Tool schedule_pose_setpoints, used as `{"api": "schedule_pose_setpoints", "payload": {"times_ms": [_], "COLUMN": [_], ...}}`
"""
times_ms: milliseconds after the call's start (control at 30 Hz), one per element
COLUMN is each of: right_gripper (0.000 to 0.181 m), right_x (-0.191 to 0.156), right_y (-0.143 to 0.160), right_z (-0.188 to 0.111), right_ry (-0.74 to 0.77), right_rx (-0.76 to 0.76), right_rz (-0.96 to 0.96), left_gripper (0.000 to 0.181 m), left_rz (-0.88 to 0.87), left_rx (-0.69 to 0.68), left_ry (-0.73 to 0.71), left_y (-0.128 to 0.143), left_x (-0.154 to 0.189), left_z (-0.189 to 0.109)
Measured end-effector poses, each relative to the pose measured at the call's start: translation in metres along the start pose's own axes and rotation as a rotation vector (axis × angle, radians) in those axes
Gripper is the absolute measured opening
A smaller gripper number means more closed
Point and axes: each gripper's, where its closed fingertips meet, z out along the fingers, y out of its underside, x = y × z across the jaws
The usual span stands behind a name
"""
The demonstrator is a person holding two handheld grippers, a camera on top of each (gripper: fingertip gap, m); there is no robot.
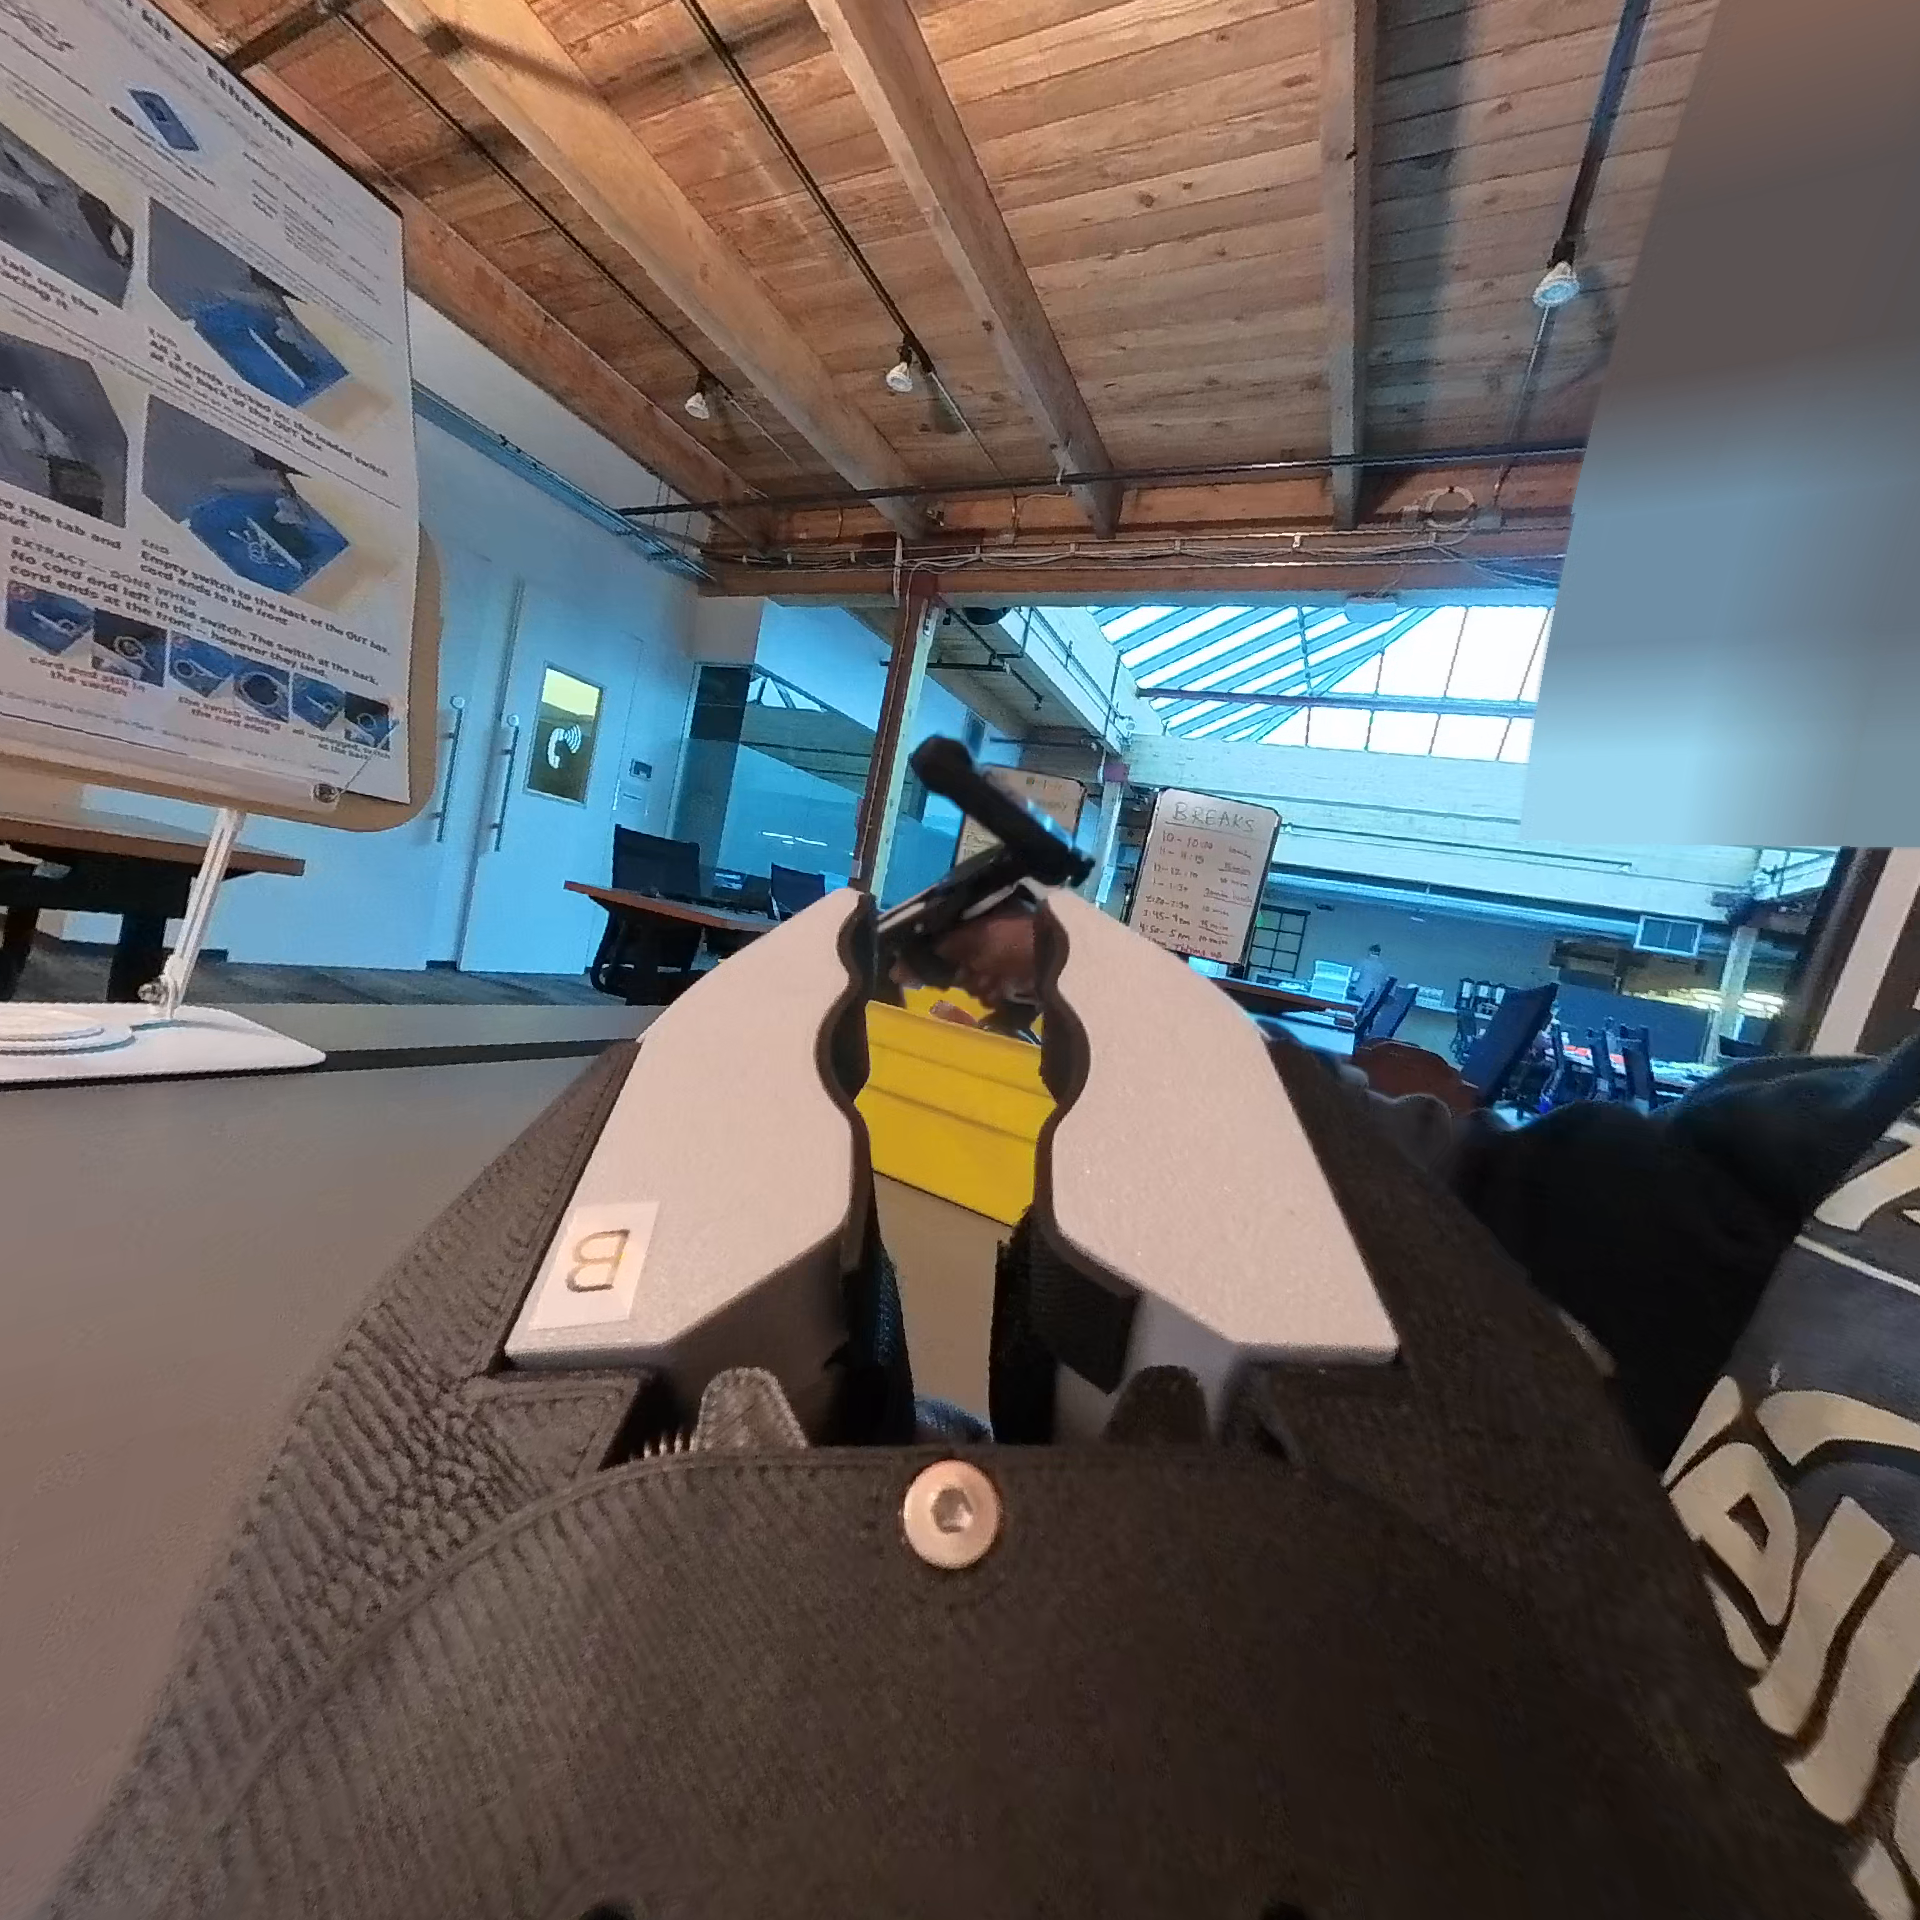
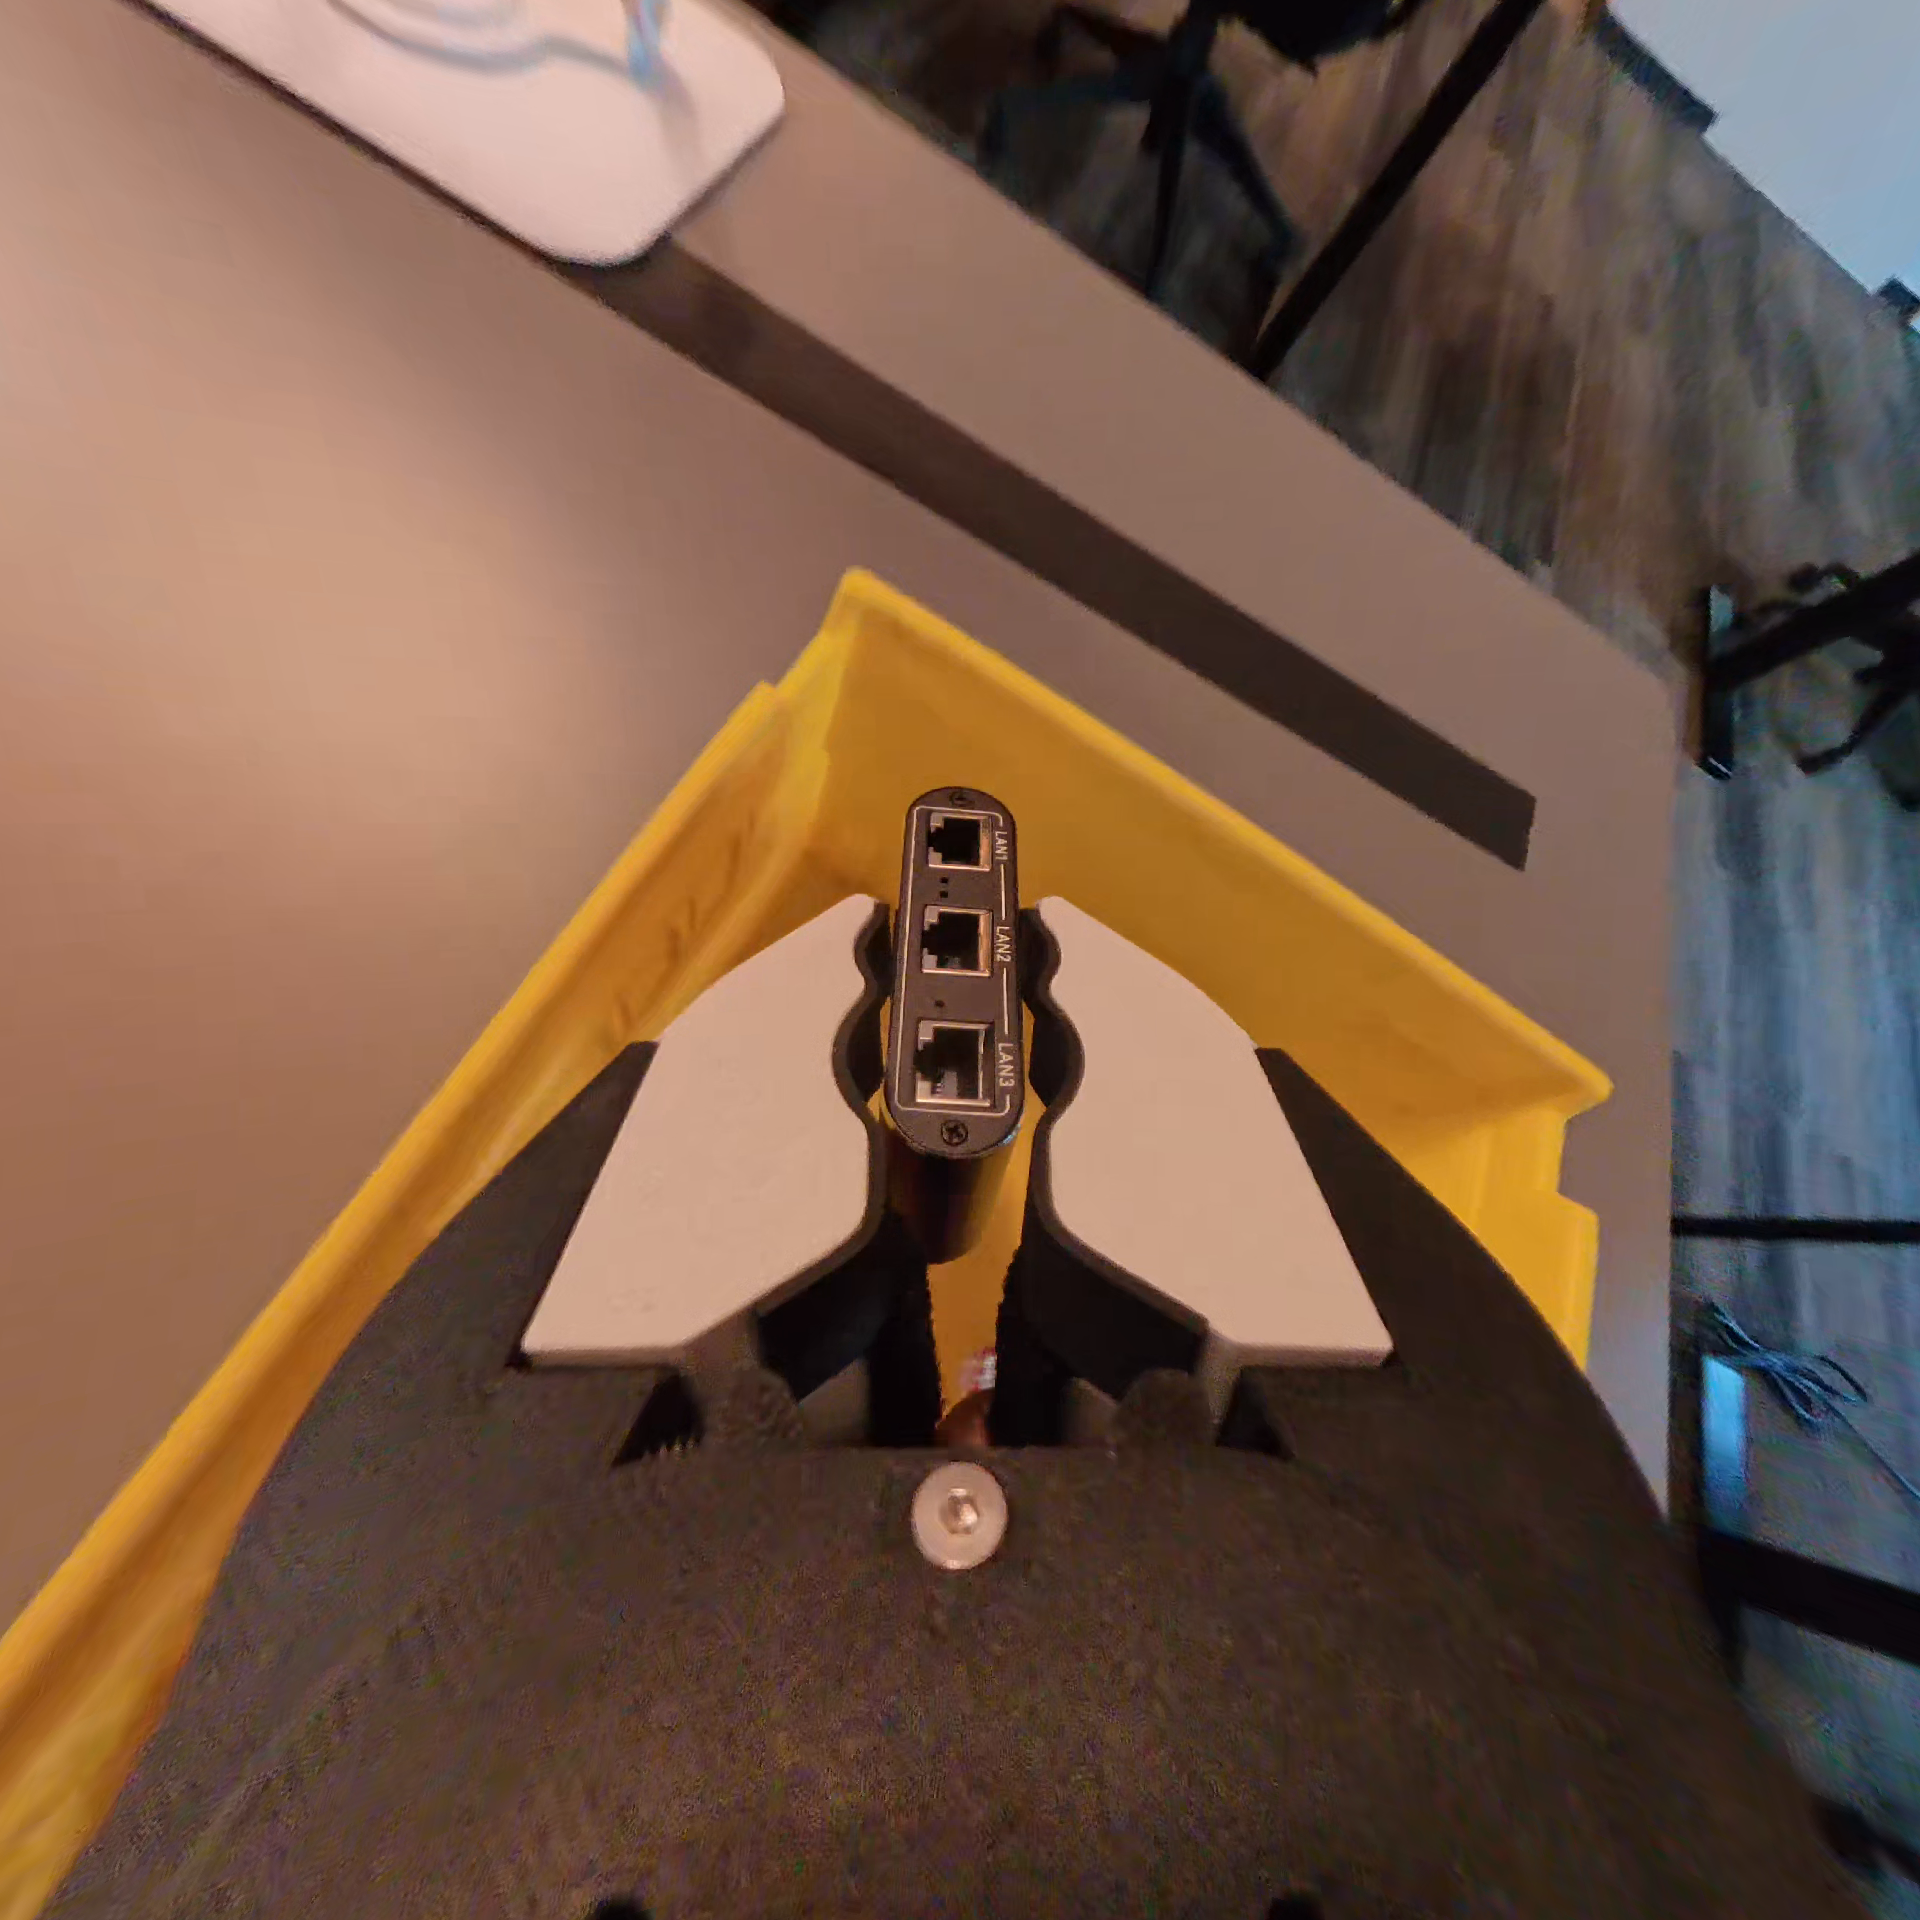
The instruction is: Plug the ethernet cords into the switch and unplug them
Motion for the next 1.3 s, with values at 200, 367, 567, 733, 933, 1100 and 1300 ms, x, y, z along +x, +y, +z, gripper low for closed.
{"api": "schedule_pose_setpoints", "payload": {"times_ms": [200,367,567,733,933,1100,1300], "right_gripper": [0.023,0.013,0.012,0.023,0.037,0.051,0.055], "right_x": [0.002,0.003,0.005,-0.005,-0.065,-0.111,-0.13], "right_y": [0.028,0.029,0.026,0.001,-0.004,0.047,0.035], "right_z": [0.013,0.015,0.012,-0.013,-0.073,-0.097,-0.078], "right_ry": [0.071,0.073,0.082,0.052,-0.484,-0.788,-0.746], "right_rx": [-0.135,-0.128,-0.085,0.109,0.184,-0.079,-0.078], "right_rz": [-0.127,-0.116,-0.108,-0.139,-0.073,-0.097,-0.119], "left_gripper": [0.028,0.028,0.028,0.028,0.028,0.028,0.028], "left_rz": [0.018,0.022,0.023,0.021,0.016,0.003,-0.006], "left_rx": [0.014,0.01,0.01,0.011,0.013,0.01,0.008], "left_ry": [0.005,0.005,0.006,0.006,0.003,-0.002,-0.007], "left_y": [-0.002,-0.001,-0.001,-0.001,-0.002,-0.001,-0.001], "left_x": [0.002,0.003,0.003,0.003,0.002,0.001,-0.001], "left_z": [-0.002,-0.001,-0.001,-0.001,-0.002,-0.001,0.0]}}
